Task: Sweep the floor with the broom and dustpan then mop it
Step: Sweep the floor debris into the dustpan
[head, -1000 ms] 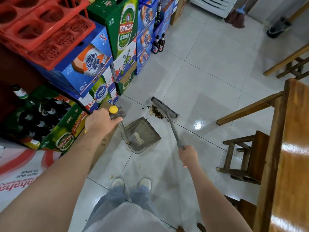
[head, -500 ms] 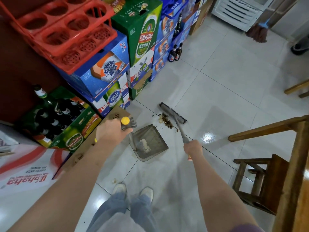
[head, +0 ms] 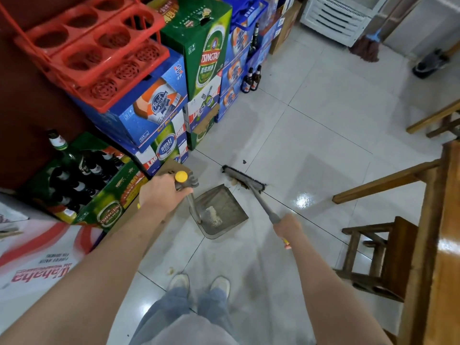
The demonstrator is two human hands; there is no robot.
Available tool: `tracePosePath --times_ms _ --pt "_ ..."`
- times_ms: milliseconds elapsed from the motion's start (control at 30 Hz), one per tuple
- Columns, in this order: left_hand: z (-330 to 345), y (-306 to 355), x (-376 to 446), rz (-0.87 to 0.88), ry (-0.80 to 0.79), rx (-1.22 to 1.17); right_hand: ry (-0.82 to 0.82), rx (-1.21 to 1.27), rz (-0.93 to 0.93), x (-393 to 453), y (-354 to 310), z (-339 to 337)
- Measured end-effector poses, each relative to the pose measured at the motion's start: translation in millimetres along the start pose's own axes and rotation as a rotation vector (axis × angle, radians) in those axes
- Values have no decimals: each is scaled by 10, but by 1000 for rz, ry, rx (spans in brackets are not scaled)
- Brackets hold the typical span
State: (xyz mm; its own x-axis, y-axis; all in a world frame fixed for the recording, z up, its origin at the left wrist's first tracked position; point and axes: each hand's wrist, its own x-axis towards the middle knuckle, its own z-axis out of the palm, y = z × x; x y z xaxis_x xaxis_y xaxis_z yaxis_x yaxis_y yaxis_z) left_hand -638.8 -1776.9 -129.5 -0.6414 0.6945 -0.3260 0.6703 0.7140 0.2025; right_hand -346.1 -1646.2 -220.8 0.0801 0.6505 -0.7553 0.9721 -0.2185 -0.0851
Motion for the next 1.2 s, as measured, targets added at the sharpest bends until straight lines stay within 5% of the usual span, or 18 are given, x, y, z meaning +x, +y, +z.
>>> tracePosePath --times_ms 367,1200 --pt "39 -71 -18 4 55 -104 68 155 -5 -158 44 222" --pt "-115 309 512 -155 52 -26 29 39 -74 573 -160 -412"
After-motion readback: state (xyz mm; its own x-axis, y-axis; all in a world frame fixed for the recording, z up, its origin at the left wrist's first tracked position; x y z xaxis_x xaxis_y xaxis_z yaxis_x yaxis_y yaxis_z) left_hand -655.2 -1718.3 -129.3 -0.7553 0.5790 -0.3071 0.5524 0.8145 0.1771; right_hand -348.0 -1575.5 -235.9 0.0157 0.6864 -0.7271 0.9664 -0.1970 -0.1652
